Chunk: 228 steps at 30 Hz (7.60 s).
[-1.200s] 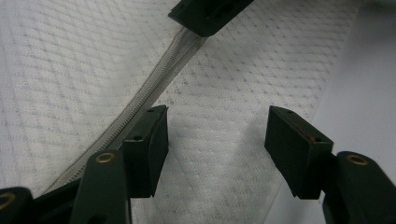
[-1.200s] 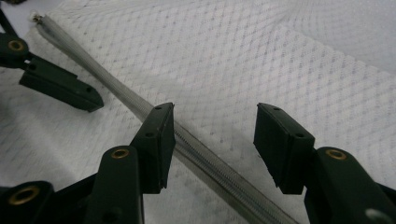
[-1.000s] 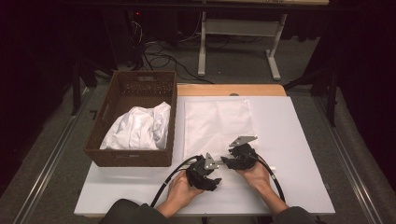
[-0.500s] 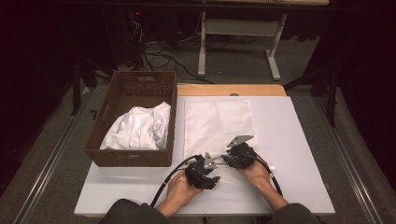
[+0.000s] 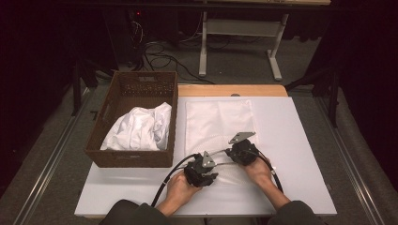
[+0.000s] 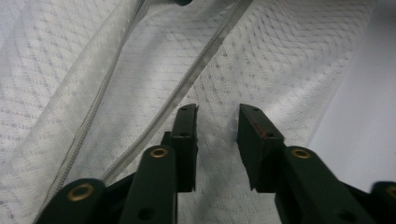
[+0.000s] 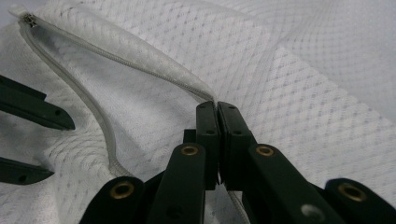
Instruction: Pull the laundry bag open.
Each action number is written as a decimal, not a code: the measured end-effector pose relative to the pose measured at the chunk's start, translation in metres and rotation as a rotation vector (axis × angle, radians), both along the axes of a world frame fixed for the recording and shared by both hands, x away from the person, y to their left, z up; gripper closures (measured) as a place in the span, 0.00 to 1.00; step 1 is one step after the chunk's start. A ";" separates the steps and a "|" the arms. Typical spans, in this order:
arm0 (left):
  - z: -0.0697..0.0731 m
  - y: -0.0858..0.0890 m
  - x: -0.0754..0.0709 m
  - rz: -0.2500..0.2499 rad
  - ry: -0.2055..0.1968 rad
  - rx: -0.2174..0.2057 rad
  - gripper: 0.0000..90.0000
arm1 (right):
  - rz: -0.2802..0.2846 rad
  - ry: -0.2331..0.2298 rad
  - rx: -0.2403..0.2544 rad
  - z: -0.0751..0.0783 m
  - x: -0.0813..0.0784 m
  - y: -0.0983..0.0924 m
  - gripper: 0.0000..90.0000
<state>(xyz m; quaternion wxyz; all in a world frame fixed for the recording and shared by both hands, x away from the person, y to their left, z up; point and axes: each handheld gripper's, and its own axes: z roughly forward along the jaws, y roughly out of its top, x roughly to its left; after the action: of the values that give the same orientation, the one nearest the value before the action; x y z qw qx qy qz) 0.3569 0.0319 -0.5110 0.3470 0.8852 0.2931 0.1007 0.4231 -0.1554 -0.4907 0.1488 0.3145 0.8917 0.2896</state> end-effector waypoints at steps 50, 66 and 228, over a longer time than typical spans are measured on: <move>0.005 -0.024 0.019 -0.036 0.009 0.010 0.97 | 0.023 -0.013 0.024 0.053 0.005 0.001 0.99; 0.003 -0.026 0.016 -0.036 -0.036 0.038 0.91 | 0.002 0.059 0.015 0.099 0.032 0.003 1.00; 0.024 0.198 0.163 0.673 0.635 0.213 0.00 | 0.078 0.004 -0.091 0.113 0.032 0.013 0.99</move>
<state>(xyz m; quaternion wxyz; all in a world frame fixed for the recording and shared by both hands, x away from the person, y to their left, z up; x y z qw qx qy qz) 0.5200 0.2304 -0.4868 0.0957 0.7586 0.6433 -0.0387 0.4554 -0.1425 -0.3778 0.1498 0.2728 0.9159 0.2536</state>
